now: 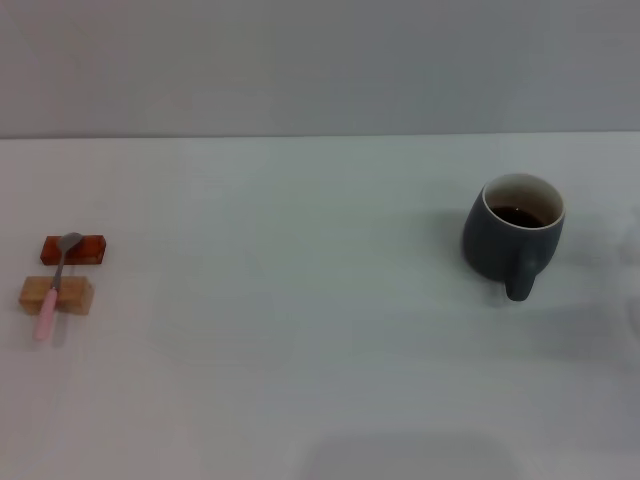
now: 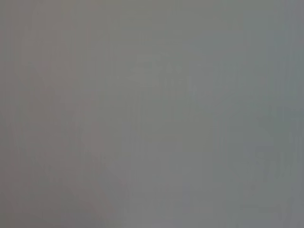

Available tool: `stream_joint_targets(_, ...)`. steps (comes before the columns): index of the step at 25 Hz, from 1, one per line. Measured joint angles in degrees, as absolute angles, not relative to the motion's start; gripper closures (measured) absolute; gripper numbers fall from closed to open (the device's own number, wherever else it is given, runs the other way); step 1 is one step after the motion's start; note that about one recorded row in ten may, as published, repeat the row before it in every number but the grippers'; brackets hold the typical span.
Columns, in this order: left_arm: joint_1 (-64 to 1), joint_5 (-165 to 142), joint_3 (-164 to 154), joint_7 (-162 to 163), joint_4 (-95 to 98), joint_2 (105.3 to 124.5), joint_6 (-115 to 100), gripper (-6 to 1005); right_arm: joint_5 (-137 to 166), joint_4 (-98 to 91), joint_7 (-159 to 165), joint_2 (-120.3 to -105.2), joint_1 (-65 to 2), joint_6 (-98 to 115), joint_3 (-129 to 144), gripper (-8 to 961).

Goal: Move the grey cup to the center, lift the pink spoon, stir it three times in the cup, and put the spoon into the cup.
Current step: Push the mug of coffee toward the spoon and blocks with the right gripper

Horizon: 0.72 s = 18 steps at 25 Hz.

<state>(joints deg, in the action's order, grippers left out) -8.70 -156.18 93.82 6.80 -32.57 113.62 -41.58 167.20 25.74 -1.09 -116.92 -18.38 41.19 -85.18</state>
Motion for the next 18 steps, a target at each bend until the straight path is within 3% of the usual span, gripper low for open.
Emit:
stream_joint_targets(8, -8.7, -156.3, 93.9, 6.4, -32.7, 113.73, -41.4, 493, 167.2, 25.9, -0.1, -116.81, -19.7, 39.6, -82.0, 929)
stream_joint_targets(18, -7.9, -156.4, 95.4, 6.5, -32.8, 114.32, -41.5, 189, 167.2, 26.2, 2.7, -115.67, -20.7, 38.1, -75.5, 929)
